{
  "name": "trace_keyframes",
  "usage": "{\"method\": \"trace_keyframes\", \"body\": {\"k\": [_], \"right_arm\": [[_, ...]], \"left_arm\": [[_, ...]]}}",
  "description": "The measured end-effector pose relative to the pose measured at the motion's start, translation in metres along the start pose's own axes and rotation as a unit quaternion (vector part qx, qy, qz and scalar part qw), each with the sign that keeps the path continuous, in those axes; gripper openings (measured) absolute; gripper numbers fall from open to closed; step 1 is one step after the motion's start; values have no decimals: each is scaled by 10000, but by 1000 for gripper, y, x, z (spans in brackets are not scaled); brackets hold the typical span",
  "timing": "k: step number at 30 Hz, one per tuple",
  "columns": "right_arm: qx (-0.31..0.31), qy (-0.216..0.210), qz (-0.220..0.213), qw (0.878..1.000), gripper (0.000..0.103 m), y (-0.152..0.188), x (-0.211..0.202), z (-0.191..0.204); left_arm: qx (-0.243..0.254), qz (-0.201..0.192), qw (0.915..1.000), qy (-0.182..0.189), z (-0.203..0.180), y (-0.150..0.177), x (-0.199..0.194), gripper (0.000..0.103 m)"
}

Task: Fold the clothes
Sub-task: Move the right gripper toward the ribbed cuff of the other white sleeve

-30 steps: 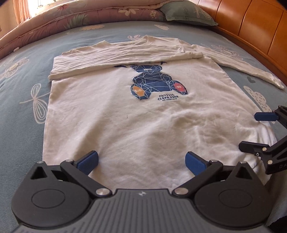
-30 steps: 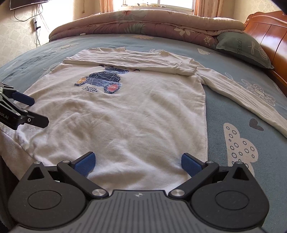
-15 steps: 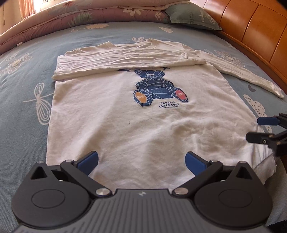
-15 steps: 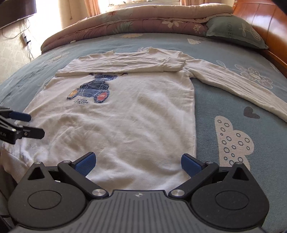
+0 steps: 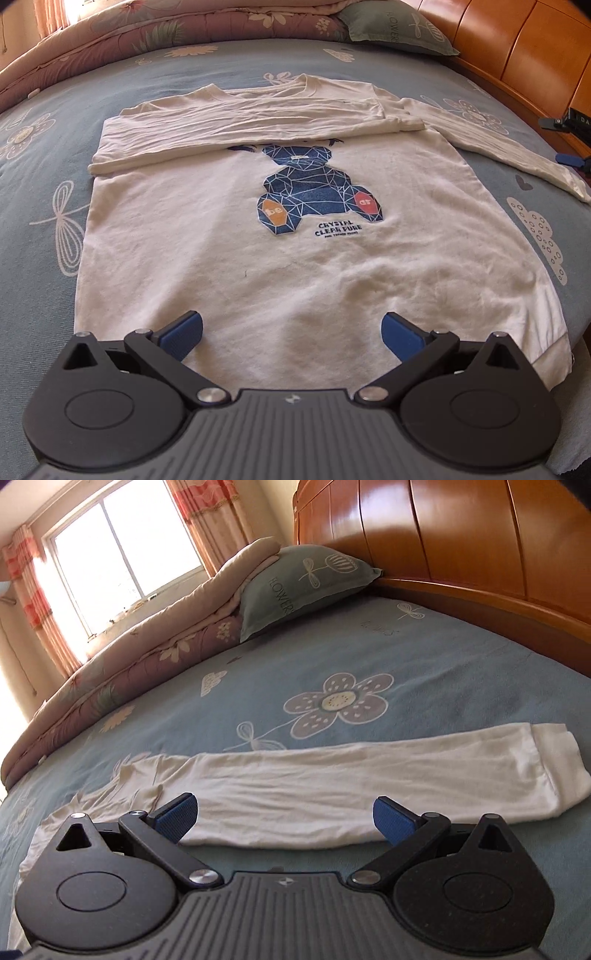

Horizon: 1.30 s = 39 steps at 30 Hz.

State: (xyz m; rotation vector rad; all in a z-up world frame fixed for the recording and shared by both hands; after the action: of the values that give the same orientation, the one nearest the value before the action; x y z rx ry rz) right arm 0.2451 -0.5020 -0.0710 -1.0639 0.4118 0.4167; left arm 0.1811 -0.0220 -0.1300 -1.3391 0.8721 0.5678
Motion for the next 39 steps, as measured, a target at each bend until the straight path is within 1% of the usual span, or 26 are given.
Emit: {"method": "trace_keyframes", "body": {"k": [6, 7, 9, 10, 11, 18, 20, 22, 24, 26, 28, 31, 33, 34, 36, 39], "right_arm": [[125, 160, 323, 9993, 103, 26, 35, -30], [-43, 138, 214, 9997, 103, 32, 29, -28], [-279, 167, 275, 9991, 103, 42, 19, -24], [-387, 217, 397, 9982, 103, 44, 16, -22], [-453, 270, 480, 9975, 103, 43, 16, -21], [-530, 612, 135, 9966, 103, -9, 33, -25], [-456, 831, 194, 9953, 103, -15, 53, -39], [-426, 1074, 361, 9927, 103, -13, 70, -58], [-599, 1119, 233, 9916, 103, -18, 71, -68], [-400, 1312, 192, 9904, 103, -27, 65, -81], [23, 1431, 46, 9897, 103, -37, 51, -94], [178, 1017, -39, 9946, 103, -38, 39, -89], [-5, 931, 81, 9956, 103, -31, 37, -80], [-19, 952, 134, 9954, 103, -28, 34, -79], [142, 842, 111, 9963, 103, -22, 20, -78], [551, 473, -108, 9973, 103, -13, -11, -80]], "left_arm": [[78, 95, 9999, -74, 0, -2, 7, 102], [92, 123, 9998, -87, -1, -2, 10, 102], [181, 125, 9997, -103, -2, -4, 13, 102], [233, 126, 9996, -101, -2, -5, 15, 102], [280, 126, 9995, -98, -2, -7, 16, 102], [230, 99, 9996, -85, 0, -11, 19, 102], [234, 91, 9997, -77, 0, -11, 19, 102], [244, 91, 9996, -52, 1, -11, 19, 102], [265, 91, 9996, -33, 2, -11, 20, 102], [287, 84, 9995, -27, 2, -12, 20, 102], [285, 74, 9996, -31, 1, -12, 21, 102], [264, 61, 9996, -40, 1, -13, 21, 102], [257, 69, 9996, -48, 1, -13, 20, 102], [247, 89, 9996, -52, 1, -13, 20, 102], [239, 107, 9996, -68, 1, -13, 17, 102], [314, 4, 9995, -64, -2, -14, 12, 102]]}}
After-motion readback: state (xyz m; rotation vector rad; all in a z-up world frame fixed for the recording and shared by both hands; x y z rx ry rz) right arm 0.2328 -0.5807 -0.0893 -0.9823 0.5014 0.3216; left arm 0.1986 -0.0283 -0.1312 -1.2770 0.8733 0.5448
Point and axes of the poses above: each gripper's, at about its wrist camera, not at the fingertips, and x roughly the way its jaws point, z to its left, y to its underside, the point moved 7 cm from there along x, roughly the way its jaws point, and after that the axes turned 4 degrees about -y, right-handed, at the moved point
